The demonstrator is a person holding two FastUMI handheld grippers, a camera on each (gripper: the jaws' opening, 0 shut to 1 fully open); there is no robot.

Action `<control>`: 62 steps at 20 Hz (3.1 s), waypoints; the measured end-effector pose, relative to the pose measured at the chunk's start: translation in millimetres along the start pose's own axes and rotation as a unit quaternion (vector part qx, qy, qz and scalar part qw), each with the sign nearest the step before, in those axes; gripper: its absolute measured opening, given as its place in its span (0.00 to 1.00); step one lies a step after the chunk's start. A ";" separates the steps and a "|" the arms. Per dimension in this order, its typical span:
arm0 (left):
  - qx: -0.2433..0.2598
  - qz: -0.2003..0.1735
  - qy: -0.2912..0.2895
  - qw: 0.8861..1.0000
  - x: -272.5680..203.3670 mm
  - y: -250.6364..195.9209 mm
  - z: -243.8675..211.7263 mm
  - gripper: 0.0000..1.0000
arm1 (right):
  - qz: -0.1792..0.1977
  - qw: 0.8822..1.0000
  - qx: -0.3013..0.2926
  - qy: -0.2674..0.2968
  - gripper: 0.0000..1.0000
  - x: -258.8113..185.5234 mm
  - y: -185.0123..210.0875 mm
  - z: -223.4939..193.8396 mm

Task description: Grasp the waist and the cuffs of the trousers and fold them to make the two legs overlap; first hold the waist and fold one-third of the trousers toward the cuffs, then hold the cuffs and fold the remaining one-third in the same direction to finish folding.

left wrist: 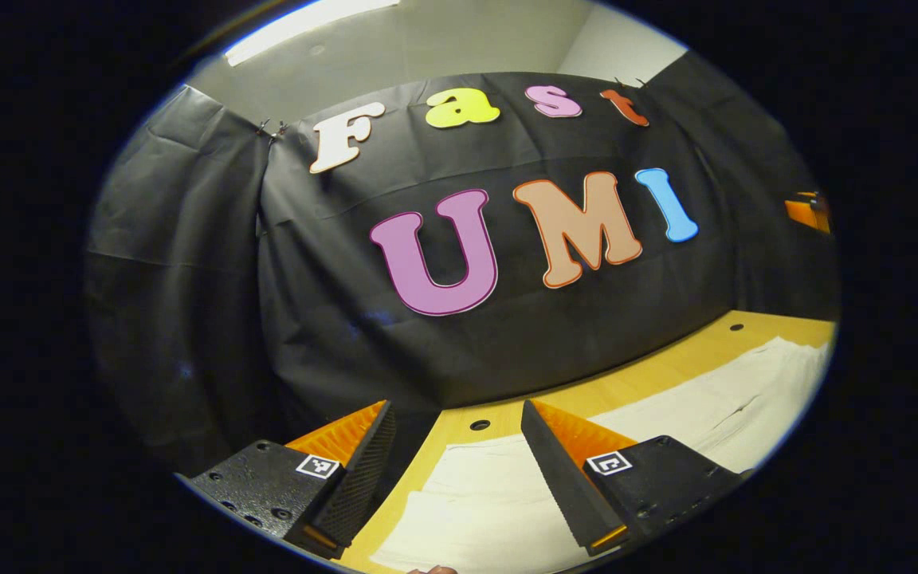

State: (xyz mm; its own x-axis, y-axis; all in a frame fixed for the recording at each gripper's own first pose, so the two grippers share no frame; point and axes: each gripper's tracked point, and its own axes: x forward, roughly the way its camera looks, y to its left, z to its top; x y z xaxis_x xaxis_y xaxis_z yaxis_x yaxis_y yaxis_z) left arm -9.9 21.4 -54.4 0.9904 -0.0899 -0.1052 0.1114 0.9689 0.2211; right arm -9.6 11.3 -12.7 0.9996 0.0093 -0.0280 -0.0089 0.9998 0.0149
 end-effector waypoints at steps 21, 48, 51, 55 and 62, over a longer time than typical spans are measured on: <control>0.306 -0.207 0.227 0.901 -58.7 -22.2 -237.1 0.97 | 0.012 0.999 -0.027 0.044 0.97 -14.1 18.2 -39.8; 0.465 -0.344 0.258 0.774 -58.7 -42.2 -297.5 0.40 | -0.036 0.995 -0.042 0.086 0.97 -20.9 -30.6 -77.0; 0.452 -0.343 0.271 0.777 -64.0 -44.1 -302.4 0.18 | -0.033 0.993 -0.059 0.096 0.97 -24.9 -40.0 -82.2; 0.458 -0.340 0.273 0.775 -67.2 -45.4 -303.1 0.02 | -0.012 0.989 -0.102 0.109 0.97 -33.7 -47.0 -90.4; 0.464 -0.325 0.270 0.779 -67.2 -45.3 -304.0 0.00 | 0.054 0.966 -0.196 0.158 0.97 -57.2 -57.4 -131.0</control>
State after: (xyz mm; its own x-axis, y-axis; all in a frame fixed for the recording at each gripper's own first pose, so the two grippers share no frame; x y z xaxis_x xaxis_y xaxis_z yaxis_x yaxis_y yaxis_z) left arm -106.5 53.7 -352.1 0.5492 -0.1398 -0.8239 0.8340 0.1534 0.5300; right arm -70.0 -44.7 -142.9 0.9341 0.0563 -0.3526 -0.1851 0.9208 -0.3432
